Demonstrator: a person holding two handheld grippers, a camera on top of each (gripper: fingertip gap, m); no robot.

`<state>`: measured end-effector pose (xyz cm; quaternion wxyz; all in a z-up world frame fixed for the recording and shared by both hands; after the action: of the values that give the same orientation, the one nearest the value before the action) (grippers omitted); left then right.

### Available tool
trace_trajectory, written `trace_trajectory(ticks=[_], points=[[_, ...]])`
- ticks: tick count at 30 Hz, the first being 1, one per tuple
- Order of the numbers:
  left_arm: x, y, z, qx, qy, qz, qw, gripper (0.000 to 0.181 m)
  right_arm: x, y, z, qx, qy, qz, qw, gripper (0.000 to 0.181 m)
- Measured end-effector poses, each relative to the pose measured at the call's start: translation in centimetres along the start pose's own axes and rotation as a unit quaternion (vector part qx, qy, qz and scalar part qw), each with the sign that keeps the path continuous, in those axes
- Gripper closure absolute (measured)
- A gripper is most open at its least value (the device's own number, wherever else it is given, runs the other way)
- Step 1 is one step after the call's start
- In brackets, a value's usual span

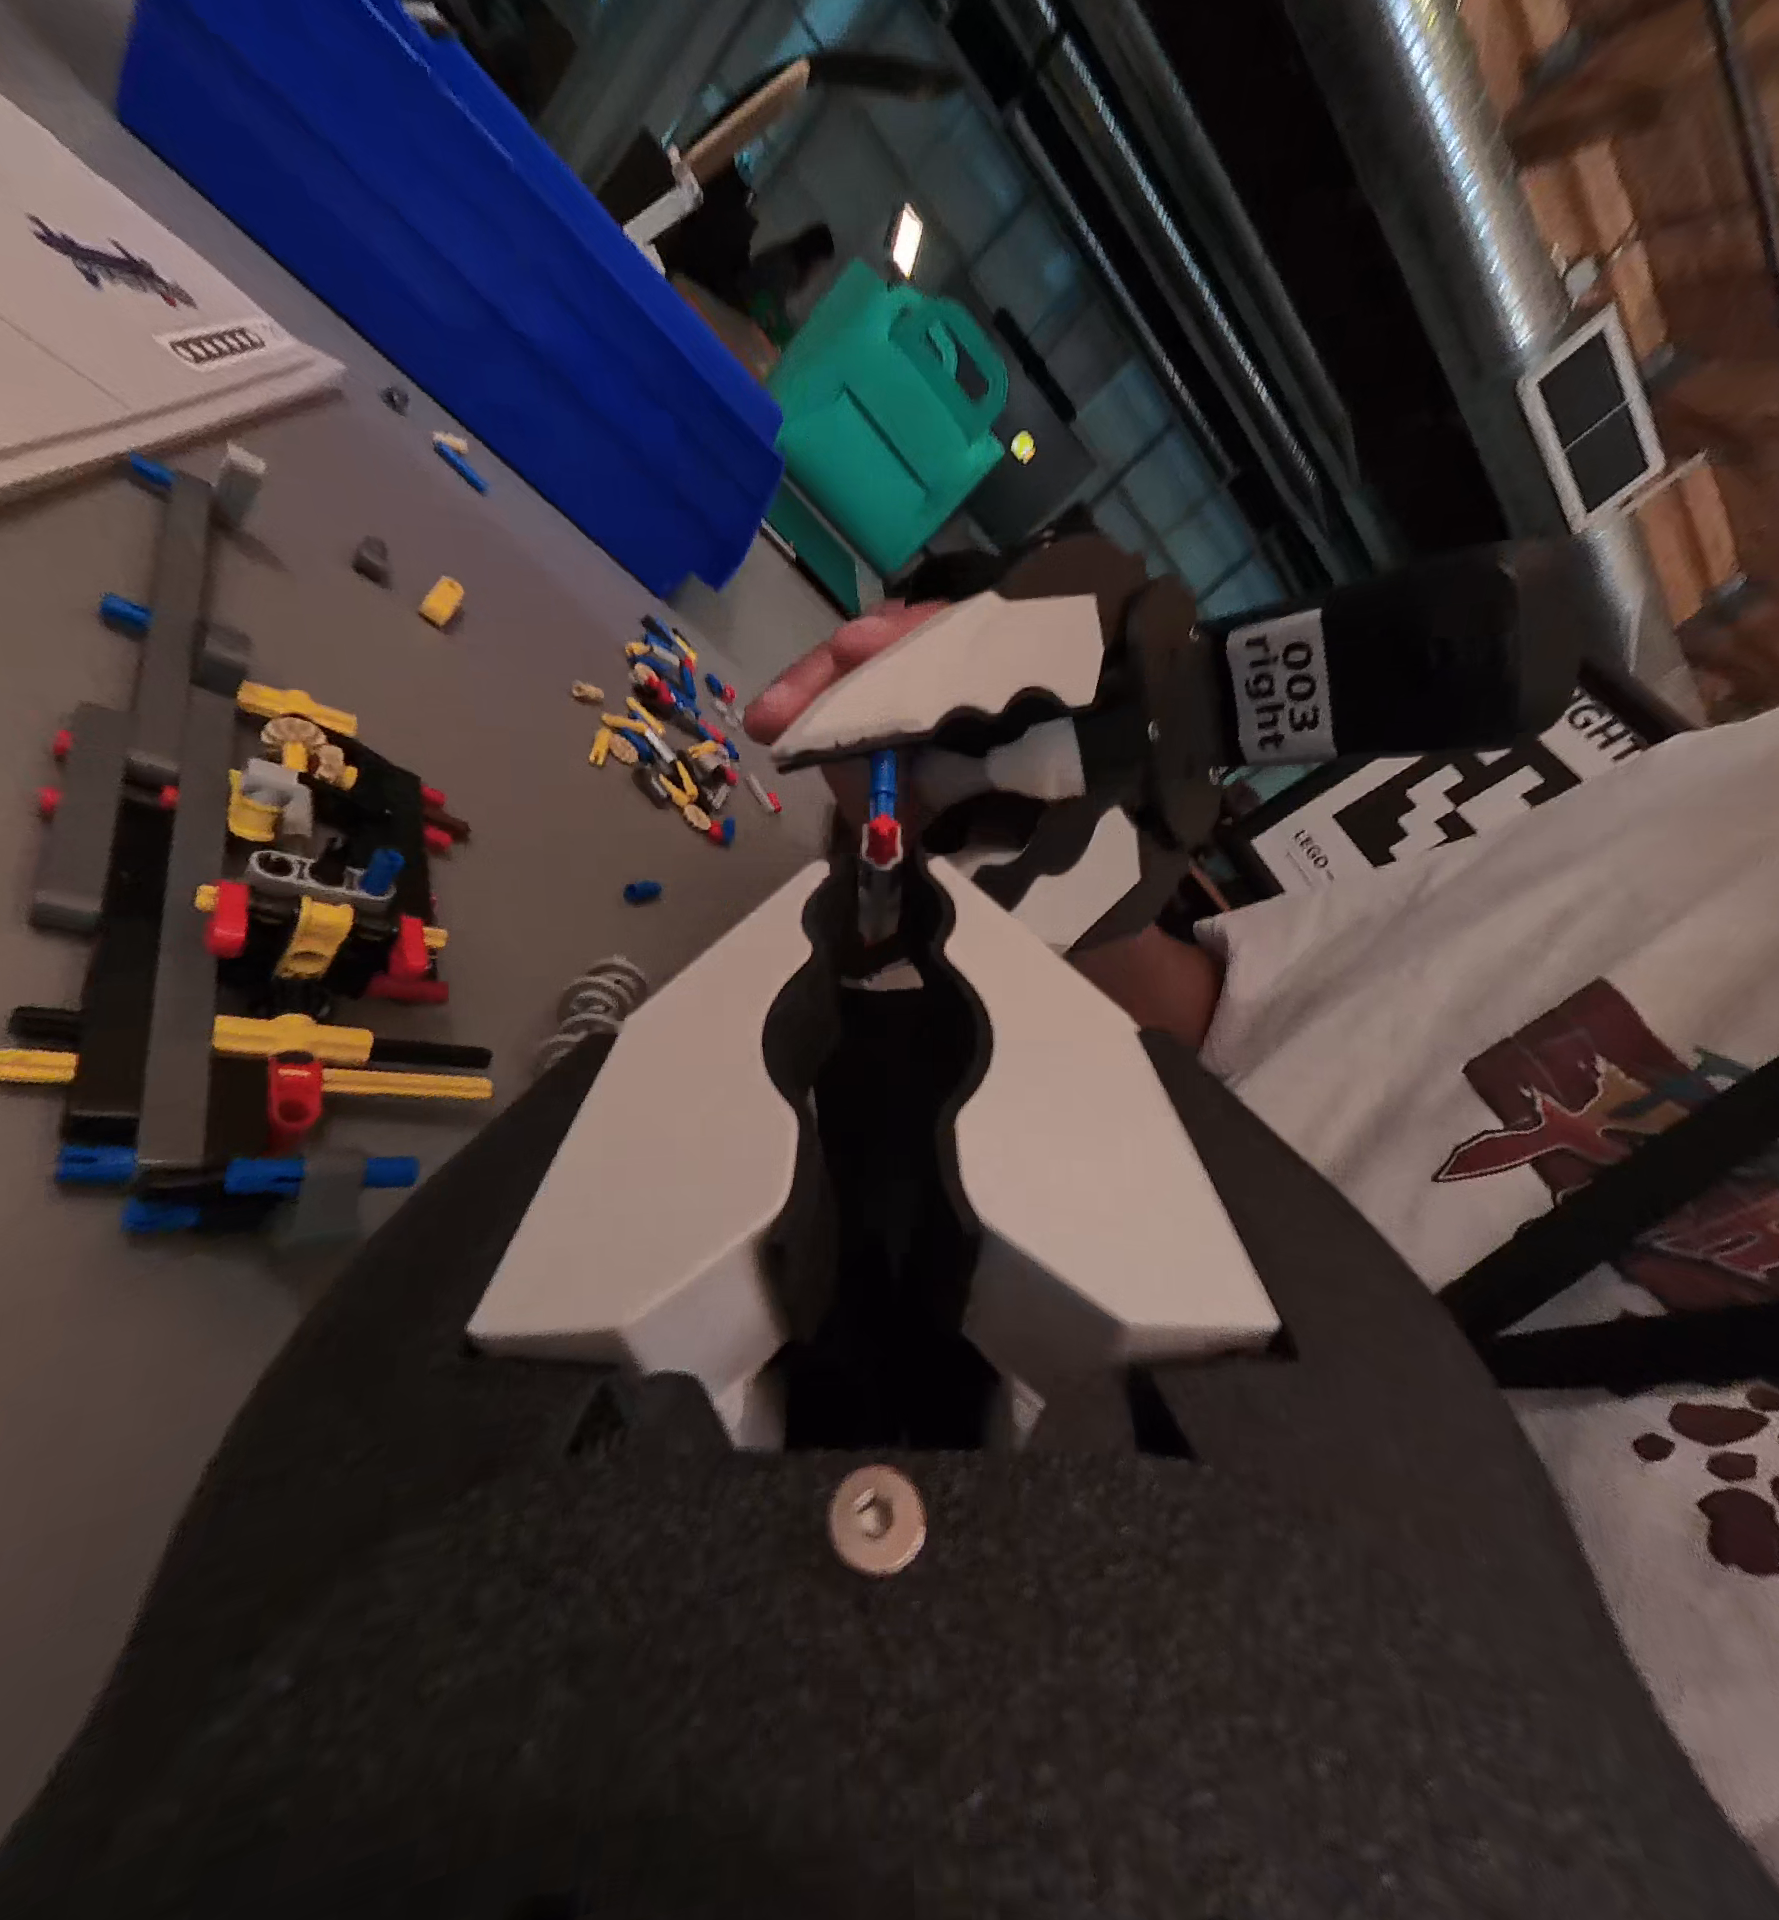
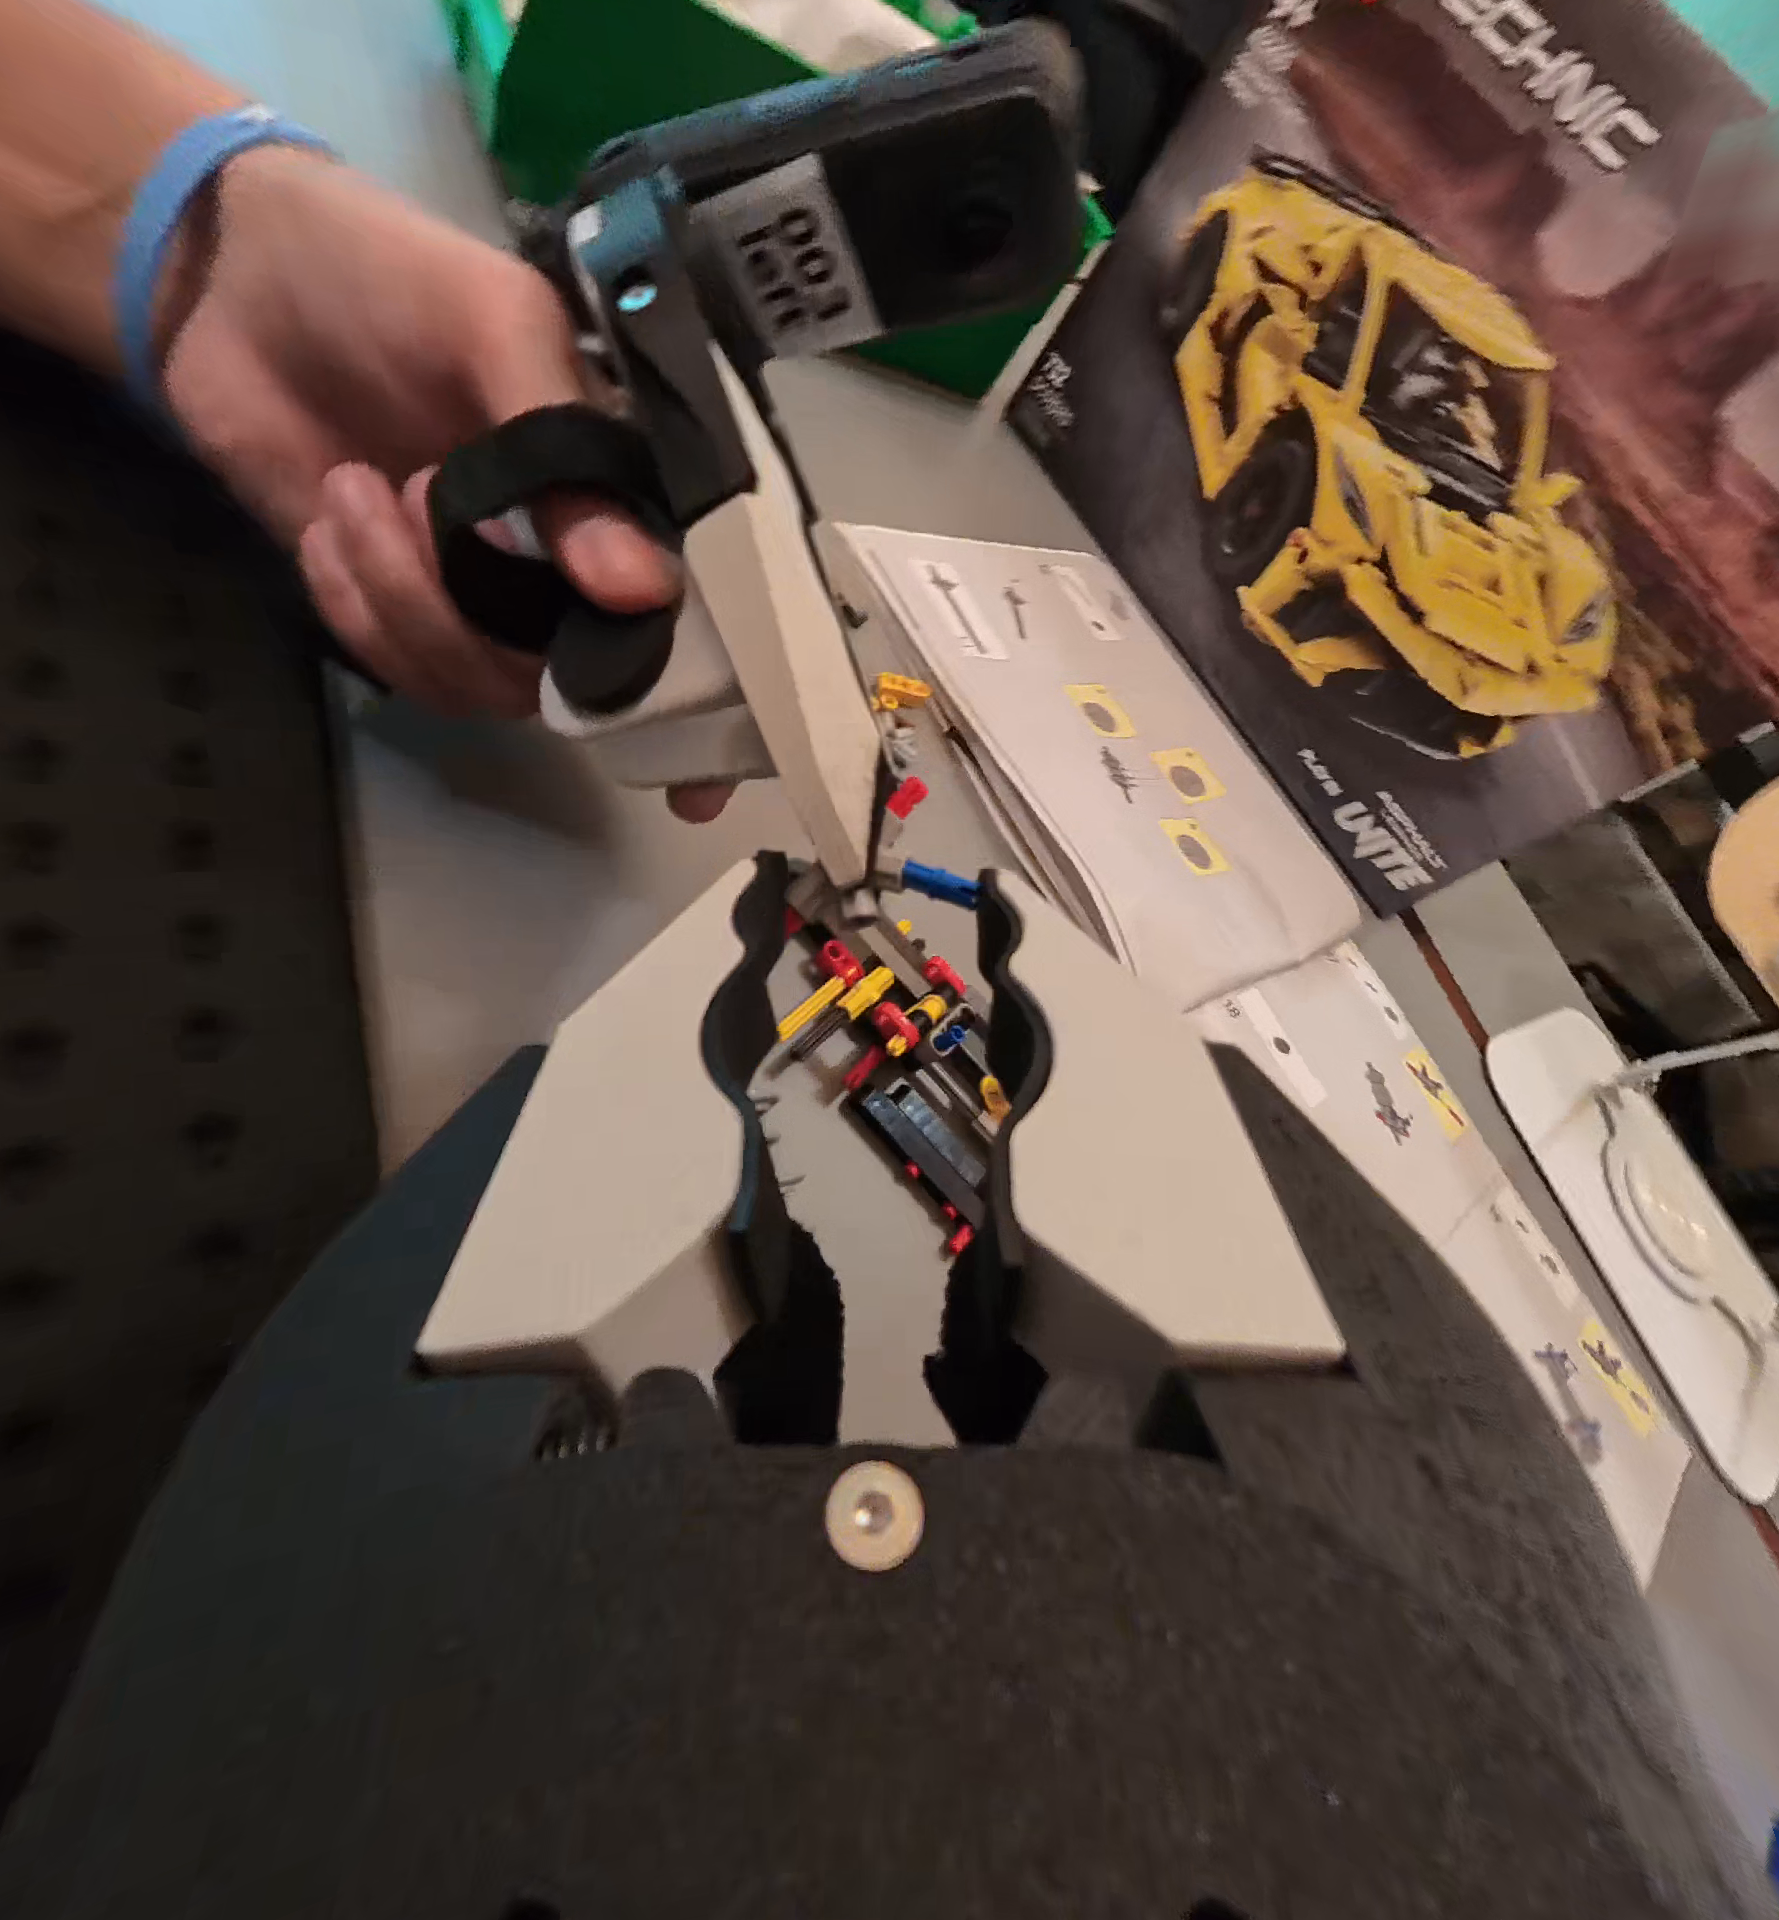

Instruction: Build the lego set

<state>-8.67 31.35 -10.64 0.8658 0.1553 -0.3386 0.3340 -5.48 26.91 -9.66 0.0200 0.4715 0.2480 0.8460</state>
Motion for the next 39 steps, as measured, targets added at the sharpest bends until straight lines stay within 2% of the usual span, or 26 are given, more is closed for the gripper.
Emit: trace_trajectory(ticks=[2,6,11,14,19,27,33,39], points=[[0.3,-0.1,-0.3,0.02,-0.009,-0.001,1.0,0.174,-0.3,-0.2,0.4,-0.007,0.015,-0.006,1.0,0.145],[2.0,0.1,-0.6,0.03,-0.012,0.039,0.999,0.175,0.1,-0.5,1.9,-0.082,-0.041,-0.001,0.996,0.136],[3.5,0.5,-2.3,0.087,-0.07,0.028,0.993,0.175,-0.5,-1.9,3.5,-0.117,-0.065,-0.014,0.991,0.134],[4.0,0.4,-3.6,0.113,-0.08,0.028,0.99,0.175,-1.0,-3.3,4.6,-0.113,-0.055,-0.031,0.992,0.132],[3.1,0.2,-4.3,0.128,-0.062,0.017,0.99,0.175,-1.8,-4.6,4.6,-0.106,-0.026,-0.047,0.993,0.139],[3.1,0.5,-4.5,0.149,-0.051,0.042,0.987,0.175,-1.9,-4.8,4.5,-0.117,-0.046,-0.043,0.991,0.143],[2.8,0.3,-4.4,0.151,-0.072,0.017,0.986,0.175,-2.1,-4.8,4.1,-0.097,-0.037,-0.046,0.993,0.148],[2.3,0.1,-4.4,0.159,-0.093,-0.011,0.983,0.175,-2.3,-4.8,3.8,-0.096,0.008,-0.057,0.994,0.149]])
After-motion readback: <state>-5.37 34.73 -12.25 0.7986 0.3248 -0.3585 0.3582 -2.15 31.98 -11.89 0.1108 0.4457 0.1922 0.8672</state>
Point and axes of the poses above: each gripper's, where its closed fingertips meet, y back along the fingers, x out of its top, z = x × y across the jaws, the point moved 4 cm from there along y, back along the fingers, and after that the axes turned 4 degrees about x, right-handed, at the moved point
